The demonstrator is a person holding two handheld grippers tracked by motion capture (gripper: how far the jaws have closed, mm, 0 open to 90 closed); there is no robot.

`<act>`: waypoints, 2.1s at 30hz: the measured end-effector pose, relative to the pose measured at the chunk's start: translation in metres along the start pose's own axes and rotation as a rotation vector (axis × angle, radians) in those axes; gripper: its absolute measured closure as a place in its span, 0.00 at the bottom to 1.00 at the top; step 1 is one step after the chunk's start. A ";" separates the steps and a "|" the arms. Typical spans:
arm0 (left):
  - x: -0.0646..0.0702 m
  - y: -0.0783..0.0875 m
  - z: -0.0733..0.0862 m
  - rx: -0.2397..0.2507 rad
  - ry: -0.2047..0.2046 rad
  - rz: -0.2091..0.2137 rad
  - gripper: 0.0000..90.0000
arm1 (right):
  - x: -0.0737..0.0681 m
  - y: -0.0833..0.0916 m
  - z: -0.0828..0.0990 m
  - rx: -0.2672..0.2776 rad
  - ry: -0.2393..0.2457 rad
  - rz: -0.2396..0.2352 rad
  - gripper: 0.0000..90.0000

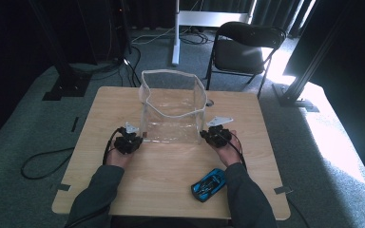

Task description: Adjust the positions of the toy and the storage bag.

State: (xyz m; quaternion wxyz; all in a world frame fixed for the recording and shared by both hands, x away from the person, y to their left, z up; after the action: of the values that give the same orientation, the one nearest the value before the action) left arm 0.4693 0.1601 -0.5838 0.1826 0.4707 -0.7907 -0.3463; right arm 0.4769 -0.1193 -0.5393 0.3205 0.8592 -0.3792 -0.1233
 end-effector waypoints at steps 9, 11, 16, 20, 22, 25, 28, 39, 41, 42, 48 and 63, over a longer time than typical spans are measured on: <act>0.024 0.000 -0.002 -0.004 -0.049 0.048 0.93 | 0.007 0.019 0.016 0.003 -0.006 0.023 0.98; 0.030 -0.001 -0.002 -0.003 -0.053 0.065 0.93 | 0.010 0.026 0.023 0.004 -0.012 0.033 0.98; 0.045 -0.001 -0.003 -0.001 -0.071 0.092 0.93 | 0.015 0.035 0.031 0.004 -0.022 0.045 0.97; 0.055 -0.001 -0.003 0.001 -0.084 0.109 0.93 | 0.018 0.043 0.037 0.004 -0.029 0.054 0.98; 0.058 -0.001 -0.003 0.003 -0.086 0.116 0.93 | 0.018 0.046 0.041 0.005 -0.031 0.058 0.98; 0.063 -0.001 -0.002 0.005 -0.092 0.126 0.93 | 0.017 0.051 0.045 0.005 -0.030 0.062 0.98; 0.068 0.001 -0.001 0.001 -0.109 0.129 0.94 | 0.017 0.056 0.049 0.001 -0.025 0.073 0.98; 0.082 0.007 0.003 0.001 -0.140 0.141 0.95 | 0.014 0.069 0.060 0.004 -0.020 0.072 0.97; 0.083 0.008 0.004 0.001 -0.143 0.143 0.95 | 0.014 0.070 0.061 0.005 -0.018 0.072 0.97; 0.084 0.008 0.005 0.003 -0.139 0.143 0.95 | 0.013 0.071 0.062 0.005 -0.020 0.072 0.97; 0.084 0.011 0.006 0.006 -0.122 0.147 0.94 | 0.012 0.072 0.062 0.006 -0.018 0.066 0.96; 0.133 0.025 0.009 0.043 -0.151 0.284 0.66 | -0.011 0.094 0.109 -0.089 -0.034 0.094 0.59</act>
State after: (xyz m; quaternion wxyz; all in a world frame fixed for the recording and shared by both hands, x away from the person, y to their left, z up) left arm 0.3836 0.0559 -0.5771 0.1597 0.3305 -0.8681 -0.3341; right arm 0.3662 -0.2091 -0.5621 0.3577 0.8230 -0.4188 -0.1393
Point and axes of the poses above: each handheld gripper's, and its own axes: y roughly backward along the jaws, z roughly out of its underside, x roughly to its right, the point moved 9 cm from there along -y, roughly forward along the jaws
